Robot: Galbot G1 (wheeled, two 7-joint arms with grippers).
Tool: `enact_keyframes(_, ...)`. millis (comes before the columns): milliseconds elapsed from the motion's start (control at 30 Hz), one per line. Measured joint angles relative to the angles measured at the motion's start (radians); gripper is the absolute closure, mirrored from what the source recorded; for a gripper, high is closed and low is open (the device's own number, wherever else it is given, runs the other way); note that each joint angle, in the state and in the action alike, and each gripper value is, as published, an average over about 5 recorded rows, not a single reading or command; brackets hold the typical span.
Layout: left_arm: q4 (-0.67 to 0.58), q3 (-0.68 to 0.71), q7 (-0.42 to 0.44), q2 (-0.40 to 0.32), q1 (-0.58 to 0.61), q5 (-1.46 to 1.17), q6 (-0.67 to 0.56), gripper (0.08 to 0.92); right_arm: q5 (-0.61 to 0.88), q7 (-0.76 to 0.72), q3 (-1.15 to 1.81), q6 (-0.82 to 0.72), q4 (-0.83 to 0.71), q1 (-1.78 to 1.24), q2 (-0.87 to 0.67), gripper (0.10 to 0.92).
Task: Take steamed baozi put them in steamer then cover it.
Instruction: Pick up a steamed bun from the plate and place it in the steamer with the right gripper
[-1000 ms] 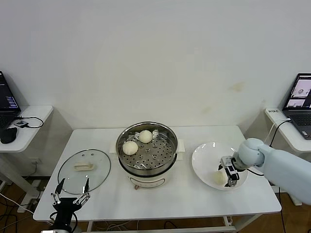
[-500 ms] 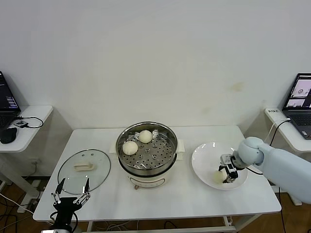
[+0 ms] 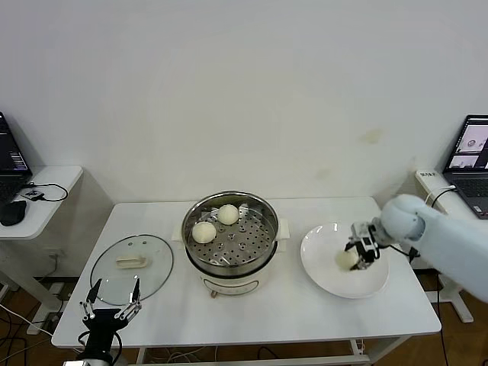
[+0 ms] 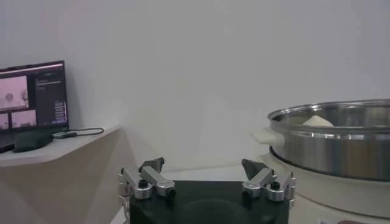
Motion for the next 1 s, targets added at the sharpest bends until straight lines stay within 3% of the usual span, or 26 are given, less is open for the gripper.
enact_keyframes(567,-0.016,-0.012,0.000,0.011,0.001,-0.013,0.001,0.177,0.186,0.003,-0.174,-0.019,0.010,0.412,0.197,0.431)
enact_keyframes(1000,-0.023,-0.036,-0.001,0.002,0.005,-0.016,0.001,0.177,0.271,0.074,-0.327,0.067,0.007,0.458,0.423,0.431)
